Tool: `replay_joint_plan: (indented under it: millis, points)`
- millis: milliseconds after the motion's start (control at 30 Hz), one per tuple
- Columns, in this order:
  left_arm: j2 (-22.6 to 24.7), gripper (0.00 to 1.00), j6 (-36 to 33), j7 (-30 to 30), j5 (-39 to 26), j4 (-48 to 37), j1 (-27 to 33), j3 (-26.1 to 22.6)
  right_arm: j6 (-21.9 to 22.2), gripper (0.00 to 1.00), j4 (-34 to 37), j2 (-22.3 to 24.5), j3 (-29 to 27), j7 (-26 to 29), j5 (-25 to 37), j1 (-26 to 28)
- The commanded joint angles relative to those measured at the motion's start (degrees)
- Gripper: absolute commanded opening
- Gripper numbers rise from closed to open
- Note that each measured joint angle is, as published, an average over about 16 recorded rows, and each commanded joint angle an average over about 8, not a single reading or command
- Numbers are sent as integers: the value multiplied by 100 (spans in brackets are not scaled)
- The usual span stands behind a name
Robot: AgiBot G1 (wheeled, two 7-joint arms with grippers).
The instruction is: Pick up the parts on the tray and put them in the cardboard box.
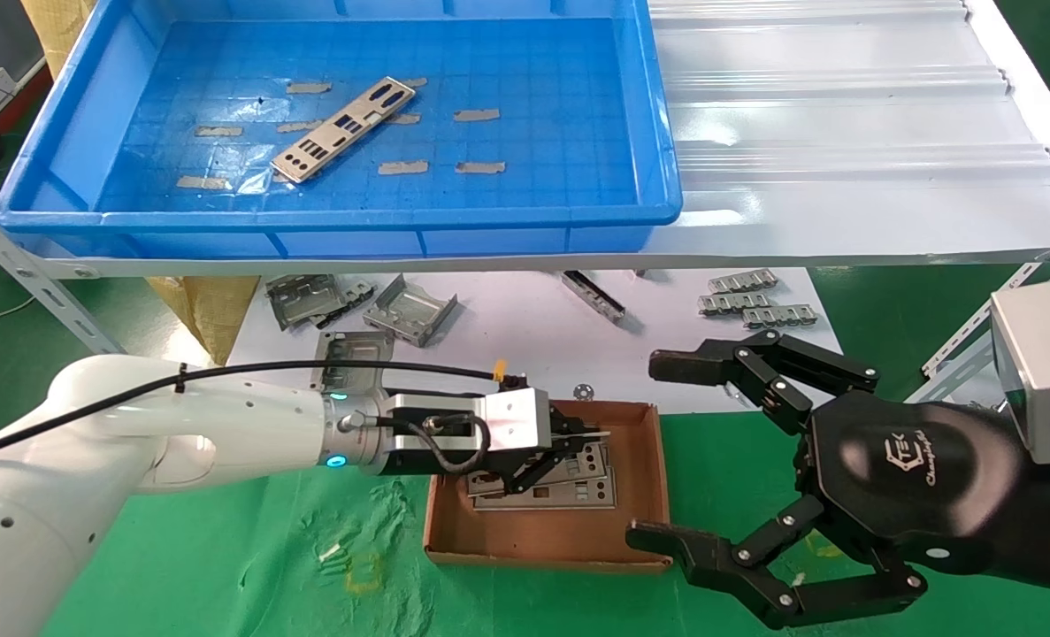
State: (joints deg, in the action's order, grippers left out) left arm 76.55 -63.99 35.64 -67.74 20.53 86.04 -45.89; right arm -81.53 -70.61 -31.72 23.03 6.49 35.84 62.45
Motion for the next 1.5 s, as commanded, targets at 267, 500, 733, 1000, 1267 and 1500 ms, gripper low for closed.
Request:
replay_joint_plan:
  millis: [267, 500, 733, 1000, 1267, 1500]
  points:
    - [34, 100, 44, 289, 137, -167, -62, 8, 0, 100, 0, 0, 0, 0, 0, 0]
    - [44, 100, -99, 239, 275, -320, -52, -14, 0, 100, 0, 0, 0, 0, 0, 0]
    - [35, 100, -433, -84, 367, -554, 74, -79, 0, 100, 0, 0, 0, 0, 0, 0]
    - [-14, 100, -1092, -745, 609, -859, 286, -44, 0, 100, 0, 0, 0, 0, 0, 0]
    - [-153, 100, -1816, -1309, 895, -1237, 436, 66, 1, 100, 1, 0, 0, 0, 0, -1]
    - [-182, 100, -1932, -1327, 914, -1313, 464, 61, 2, 100, 2, 0, -1, 0, 0, -2]
